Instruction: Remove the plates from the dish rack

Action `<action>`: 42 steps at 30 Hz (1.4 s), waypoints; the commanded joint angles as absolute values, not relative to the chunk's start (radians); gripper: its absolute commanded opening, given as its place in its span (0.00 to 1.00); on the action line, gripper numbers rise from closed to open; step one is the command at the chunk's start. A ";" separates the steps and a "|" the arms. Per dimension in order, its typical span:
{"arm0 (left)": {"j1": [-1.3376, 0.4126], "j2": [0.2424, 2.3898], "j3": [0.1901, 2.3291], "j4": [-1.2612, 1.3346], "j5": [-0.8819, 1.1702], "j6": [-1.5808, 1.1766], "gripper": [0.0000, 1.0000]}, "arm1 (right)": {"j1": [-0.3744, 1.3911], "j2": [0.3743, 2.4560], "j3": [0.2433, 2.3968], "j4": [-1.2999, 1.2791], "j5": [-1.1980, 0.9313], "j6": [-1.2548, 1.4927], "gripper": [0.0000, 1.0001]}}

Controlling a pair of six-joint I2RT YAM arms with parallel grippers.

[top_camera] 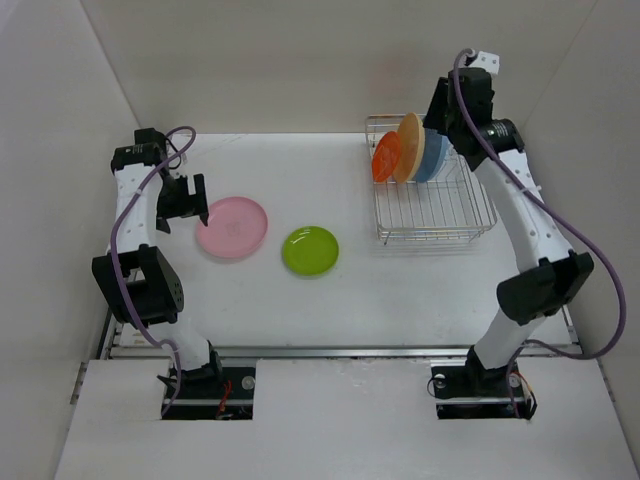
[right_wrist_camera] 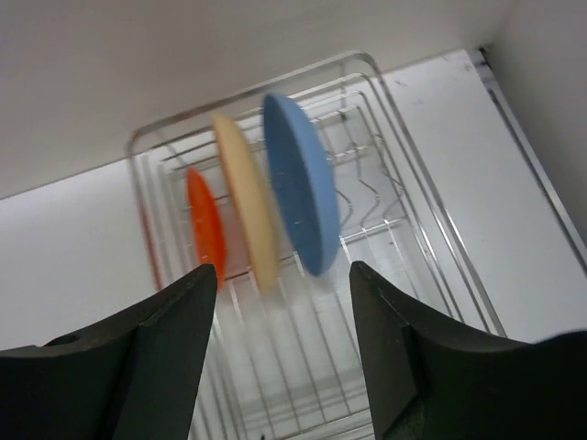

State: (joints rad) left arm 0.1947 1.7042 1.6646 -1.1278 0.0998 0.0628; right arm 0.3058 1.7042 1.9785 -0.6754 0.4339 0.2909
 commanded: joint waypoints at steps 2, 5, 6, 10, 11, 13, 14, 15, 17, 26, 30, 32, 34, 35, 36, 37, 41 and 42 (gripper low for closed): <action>0.190 1.657 1.674 -1.157 0.089 0.077 0.88 | 0.232 1.853 2.005 -0.704 0.574 0.354 0.64; 0.190 1.657 1.674 -1.157 0.089 0.077 0.88 | 0.190 1.914 2.034 -0.693 0.523 0.364 0.63; 0.190 1.657 1.674 -1.157 0.089 0.077 0.88 | 0.190 1.927 2.045 -0.678 0.508 0.364 0.61; 0.190 1.647 1.674 -1.157 0.089 0.077 0.88 | 0.153 1.997 2.080 -0.669 0.454 0.383 0.56; 0.190 1.647 1.674 -1.157 0.089 0.077 0.88 | 0.144 2.012 2.080 -0.669 0.454 0.383 0.56; 0.190 1.647 1.674 -1.157 0.089 0.077 0.88 | 0.144 2.054 2.108 -0.669 0.465 0.394 0.53; 0.190 1.647 1.674 -1.157 0.080 0.077 0.88 | 0.135 2.066 2.108 -0.678 0.465 0.394 0.51; 0.190 1.647 1.674 -1.157 0.080 0.077 0.88 | 0.135 2.077 2.120 -0.678 0.465 0.394 0.48; 0.190 1.647 1.674 -1.157 0.080 0.077 0.88 | 0.135 2.095 2.129 -0.678 0.465 0.394 0.33; 0.190 1.647 1.674 -1.157 0.080 0.086 0.88 | 0.135 1.985 2.141 -0.687 0.584 0.383 0.00; 0.181 1.657 1.701 -1.175 0.080 0.086 0.88 | 0.155 1.861 2.175 -0.687 0.710 0.333 0.00; 0.181 1.657 1.710 -1.175 0.080 0.086 0.88 | 0.164 1.833 2.195 -0.687 0.802 0.282 0.00; 0.181 1.657 1.721 -1.184 0.080 0.086 0.88 | 0.164 1.812 2.195 -0.687 0.874 0.221 0.00; 0.181 1.657 1.721 -1.184 0.089 0.086 0.88 | 0.164 1.799 2.195 -0.687 0.950 0.197 0.00; 0.181 1.657 1.721 -1.184 0.089 0.086 0.88 | 0.164 1.799 2.195 -0.687 0.989 0.174 0.00; 0.181 1.657 1.732 -1.184 0.089 0.086 0.88 | 0.164 1.790 2.195 -0.687 1.029 0.154 0.00; 0.181 1.648 1.752 -1.203 0.138 0.106 0.88 | 0.176 1.703 2.169 -0.667 1.060 0.114 0.00; 0.181 1.647 1.769 -1.203 0.173 0.116 0.88 | 0.198 1.677 2.151 -0.654 1.017 0.114 0.00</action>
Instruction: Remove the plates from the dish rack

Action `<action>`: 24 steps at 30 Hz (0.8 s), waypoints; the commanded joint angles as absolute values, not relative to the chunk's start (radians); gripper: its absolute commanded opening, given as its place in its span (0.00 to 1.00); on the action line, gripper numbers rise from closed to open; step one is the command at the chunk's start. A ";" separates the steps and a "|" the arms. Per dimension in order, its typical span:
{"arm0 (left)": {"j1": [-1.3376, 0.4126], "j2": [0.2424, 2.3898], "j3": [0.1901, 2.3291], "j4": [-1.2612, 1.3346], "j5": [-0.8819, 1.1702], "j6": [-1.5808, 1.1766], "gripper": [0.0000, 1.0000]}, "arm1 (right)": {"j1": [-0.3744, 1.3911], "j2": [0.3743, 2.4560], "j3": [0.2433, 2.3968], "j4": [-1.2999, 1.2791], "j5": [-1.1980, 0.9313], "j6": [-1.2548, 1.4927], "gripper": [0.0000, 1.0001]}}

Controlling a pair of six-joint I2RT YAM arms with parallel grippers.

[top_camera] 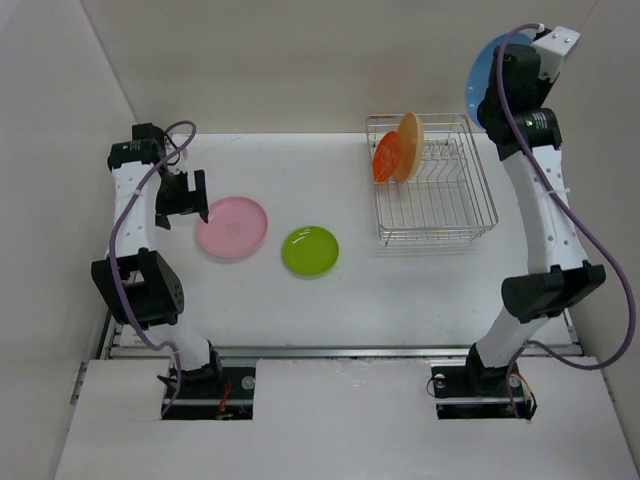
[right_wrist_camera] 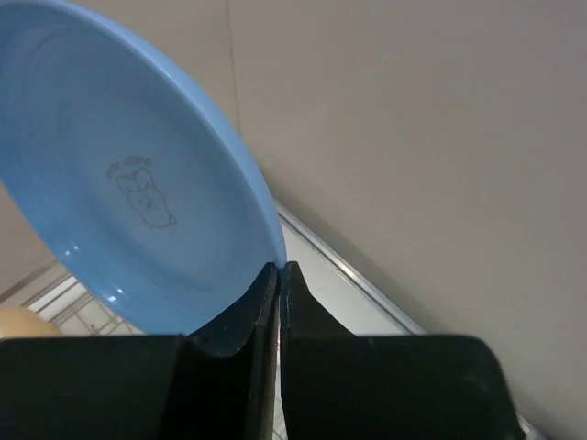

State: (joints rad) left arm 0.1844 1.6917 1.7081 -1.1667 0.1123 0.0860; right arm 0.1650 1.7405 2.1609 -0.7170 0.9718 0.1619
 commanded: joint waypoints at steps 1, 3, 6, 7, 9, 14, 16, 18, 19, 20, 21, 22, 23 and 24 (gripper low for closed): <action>0.170 1.647 1.779 -1.216 0.193 0.117 0.88 | 0.212 1.649 2.104 -0.635 0.899 0.114 0.00; 0.160 1.647 1.824 -1.239 0.265 0.147 0.88 | 0.241 1.579 2.048 -0.582 0.745 0.114 0.00; 0.120 1.647 1.864 -1.273 0.316 0.178 0.89 | 0.313 1.552 1.941 -0.511 0.501 0.127 0.00; 0.106 1.638 1.877 -1.273 0.316 0.178 0.89 | 0.352 1.552 1.925 -0.511 0.430 0.138 0.00; 0.083 1.638 1.878 -1.273 0.316 0.178 0.89 | 0.394 1.581 1.905 -0.482 0.364 0.156 0.00; 0.083 1.579 1.878 -1.215 0.167 0.114 0.89 | 0.506 1.741 1.965 -0.460 0.089 0.241 0.00; 0.083 1.540 1.864 -1.169 0.059 0.060 0.93 | 0.555 1.842 2.017 -0.428 -0.052 0.268 0.00; 0.116 1.511 1.853 -1.149 -0.058 0.022 0.96 | 0.606 1.919 2.066 -0.408 -0.168 0.322 0.00; 0.133 1.511 1.844 -1.135 -0.075 -0.010 0.97 | 0.624 1.958 2.127 -0.399 -0.199 0.340 0.00; 0.147 1.497 1.844 -1.135 -0.095 -0.026 0.98 | 0.640 2.041 2.163 -0.399 -0.218 0.377 0.00; 0.158 1.497 1.827 -1.121 -0.133 -0.037 0.98 | 0.655 2.083 2.199 -0.399 -0.231 0.396 0.00; 0.169 1.485 1.827 -1.109 -0.150 -0.037 0.98 | 0.679 2.120 2.251 -0.388 -0.254 0.414 0.00; 0.169 1.476 1.810 -1.109 -0.169 -0.049 1.00 | 0.689 2.178 2.261 -0.350 -0.255 0.437 0.00; 0.169 1.476 1.801 -1.109 -0.199 -0.058 1.00 | 0.689 2.200 2.261 -0.318 -0.265 0.496 0.00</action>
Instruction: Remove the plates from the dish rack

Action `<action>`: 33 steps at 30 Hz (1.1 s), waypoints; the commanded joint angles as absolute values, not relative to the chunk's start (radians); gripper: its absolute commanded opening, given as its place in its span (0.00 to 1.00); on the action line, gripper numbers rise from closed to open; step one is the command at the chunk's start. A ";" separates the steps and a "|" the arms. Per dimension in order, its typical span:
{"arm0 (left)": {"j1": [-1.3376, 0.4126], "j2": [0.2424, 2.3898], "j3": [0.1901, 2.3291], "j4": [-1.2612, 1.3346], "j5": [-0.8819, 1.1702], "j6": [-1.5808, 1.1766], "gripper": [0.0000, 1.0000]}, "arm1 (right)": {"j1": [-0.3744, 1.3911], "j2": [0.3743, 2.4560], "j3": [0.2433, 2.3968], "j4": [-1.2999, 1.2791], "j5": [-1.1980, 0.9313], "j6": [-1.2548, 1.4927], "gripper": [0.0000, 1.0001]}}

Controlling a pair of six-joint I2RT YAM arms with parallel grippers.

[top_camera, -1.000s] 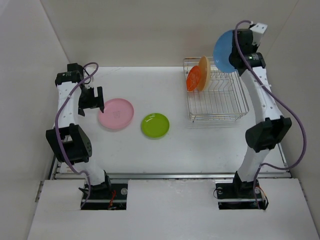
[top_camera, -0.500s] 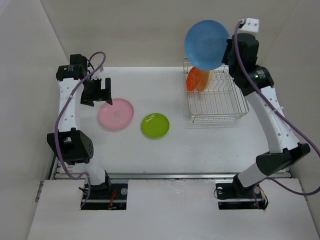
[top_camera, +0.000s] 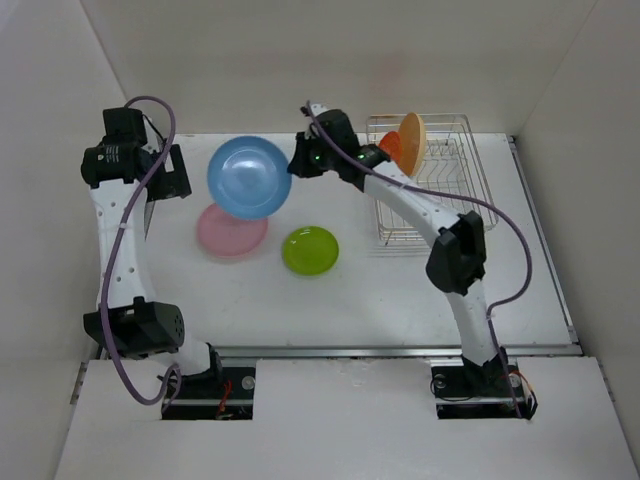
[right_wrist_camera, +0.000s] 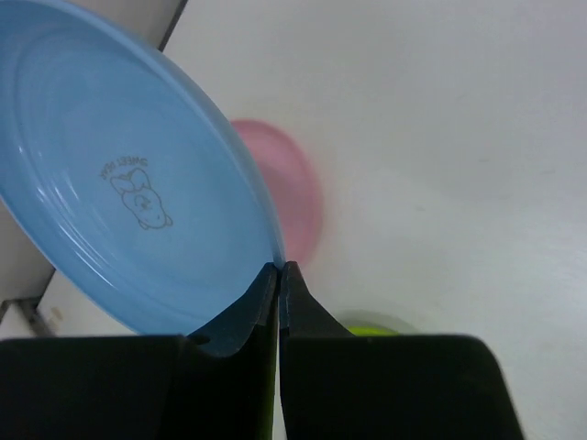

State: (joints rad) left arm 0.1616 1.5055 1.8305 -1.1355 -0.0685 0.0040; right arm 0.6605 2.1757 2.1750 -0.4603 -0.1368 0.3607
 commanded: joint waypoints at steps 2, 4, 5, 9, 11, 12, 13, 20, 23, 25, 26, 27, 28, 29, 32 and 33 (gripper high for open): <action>0.169 1.476 1.786 -1.100 -0.209 -0.058 1.00 | 0.703 2.261 2.250 -0.237 -0.301 0.599 0.00; 0.169 1.476 1.761 -1.100 -0.218 -0.058 1.00 | 0.715 2.302 2.250 -0.204 -0.301 0.656 0.00; 0.169 1.476 1.761 -1.091 -0.218 -0.058 1.00 | 0.724 2.322 2.262 -0.204 -0.285 0.679 0.00; 0.169 1.485 1.761 -1.091 -0.244 -0.067 1.00 | 0.746 2.425 2.299 -0.204 -0.210 0.733 0.00; 0.169 1.485 1.761 -1.091 -0.253 -0.067 1.00 | 0.758 2.463 2.313 -0.260 -0.161 0.761 0.00; 0.169 1.485 1.761 -1.091 -0.253 -0.067 1.00 | 0.767 2.464 2.325 -0.261 -0.146 0.761 0.00; 0.169 1.485 1.750 -1.091 -0.244 -0.067 1.00 | 0.767 2.483 2.326 -0.297 -0.132 0.771 0.00; 0.169 1.485 1.741 -1.091 -0.235 -0.058 1.00 | 0.767 2.507 2.335 -0.406 -0.096 0.781 0.00; 0.169 1.485 1.741 -1.091 -0.215 -0.058 1.00 | 0.776 2.516 2.335 -0.426 -0.141 0.772 0.00; 0.169 1.485 1.741 -1.091 -0.206 -0.058 1.00 | 0.785 2.516 2.335 -0.437 -0.141 0.747 0.03; 0.169 1.485 1.741 -1.091 -0.206 -0.058 1.00 | 0.796 2.525 2.348 -0.437 -0.141 0.735 0.06; 0.169 1.485 1.741 -1.091 -0.206 -0.058 1.00 | 0.796 2.525 2.358 -0.455 -0.141 0.724 0.11; 0.169 1.485 1.741 -1.091 -0.196 -0.058 1.00 | 0.807 2.539 2.370 -0.468 -0.141 0.703 0.24; 0.169 1.485 1.741 -1.091 -0.196 -0.049 1.00 | 0.807 2.539 2.384 -0.480 -0.141 0.693 0.28; 0.169 1.485 1.741 -1.091 -0.196 -0.049 1.00 | 0.818 2.549 2.404 -0.512 -0.141 0.664 0.41; 0.169 1.485 1.741 -1.091 -0.196 -0.049 1.00 | 0.818 2.549 2.404 -0.512 -0.126 0.655 0.45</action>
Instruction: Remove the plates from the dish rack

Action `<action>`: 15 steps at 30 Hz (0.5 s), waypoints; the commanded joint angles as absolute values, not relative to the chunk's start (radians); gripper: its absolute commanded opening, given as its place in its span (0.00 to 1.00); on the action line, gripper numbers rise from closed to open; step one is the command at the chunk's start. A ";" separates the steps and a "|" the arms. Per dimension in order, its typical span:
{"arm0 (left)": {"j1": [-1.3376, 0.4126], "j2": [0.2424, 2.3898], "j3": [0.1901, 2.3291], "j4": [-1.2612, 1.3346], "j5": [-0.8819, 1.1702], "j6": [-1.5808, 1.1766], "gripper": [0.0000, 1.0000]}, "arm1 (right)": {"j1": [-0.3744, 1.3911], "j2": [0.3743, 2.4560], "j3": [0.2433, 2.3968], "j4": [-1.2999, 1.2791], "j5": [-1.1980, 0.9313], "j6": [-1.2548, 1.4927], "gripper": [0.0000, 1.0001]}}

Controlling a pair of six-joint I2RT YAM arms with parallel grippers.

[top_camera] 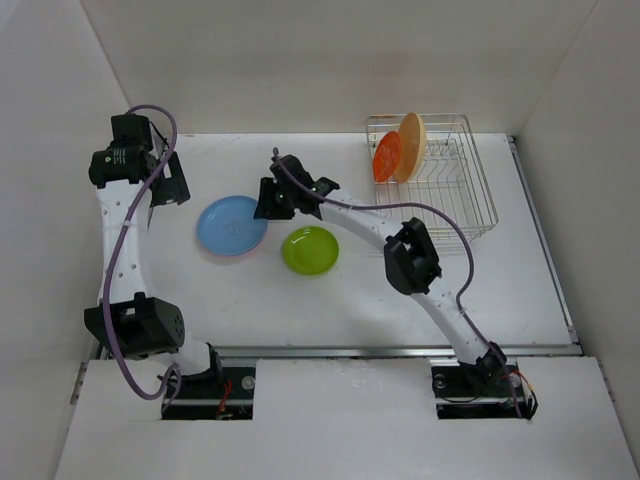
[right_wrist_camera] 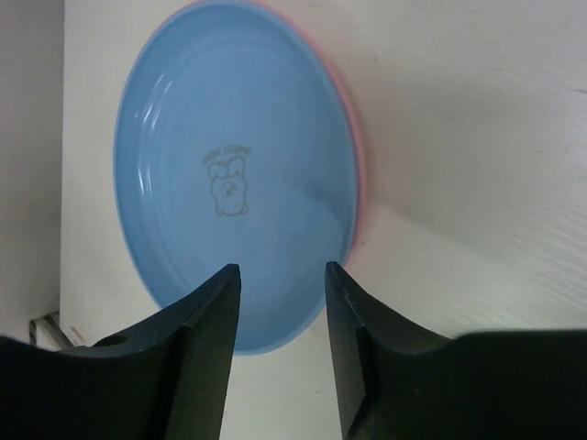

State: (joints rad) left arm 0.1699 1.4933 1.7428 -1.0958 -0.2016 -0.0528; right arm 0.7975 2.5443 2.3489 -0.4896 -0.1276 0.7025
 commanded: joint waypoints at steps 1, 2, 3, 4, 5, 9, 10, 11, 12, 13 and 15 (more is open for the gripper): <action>0.169 1.485 1.741 -1.091 -0.196 -0.049 1.00 | 0.818 2.530 2.404 -0.535 -0.115 0.646 0.49; 0.169 1.485 1.741 -1.100 -0.187 -0.049 1.00 | 0.818 2.519 2.404 -0.546 -0.104 0.625 0.55; 0.169 1.485 1.741 -1.100 -0.187 -0.049 1.00 | 0.818 2.504 2.404 -0.558 -0.080 0.612 0.57; 0.169 1.485 1.741 -1.100 -0.187 -0.049 1.00 | 0.818 2.462 2.404 -0.571 -0.068 0.600 0.60; 0.169 1.485 1.741 -1.100 -0.187 -0.049 1.00 | 0.818 2.436 2.404 -0.581 -0.067 0.579 0.62; 0.169 1.485 1.750 -1.100 -0.187 -0.040 1.00 | 0.773 2.252 2.335 -0.591 -0.019 0.500 0.74; 0.169 1.485 1.750 -1.100 -0.187 -0.040 1.00 | 0.750 2.214 2.321 -0.581 0.029 0.479 0.76; 0.169 1.485 1.750 -1.100 -0.187 -0.040 1.00 | 0.739 2.145 2.298 -0.581 0.061 0.456 0.79; 0.169 1.485 1.750 -1.100 -0.178 -0.040 1.00 | 0.726 2.114 2.289 -0.581 0.096 0.399 0.82; 0.169 1.485 1.750 -1.100 -0.178 -0.040 1.00 | 0.700 2.090 2.289 -0.592 0.180 0.372 0.87; 0.169 1.485 1.750 -1.100 -0.169 -0.040 1.00 | 0.669 2.040 2.278 -0.607 0.273 0.304 0.88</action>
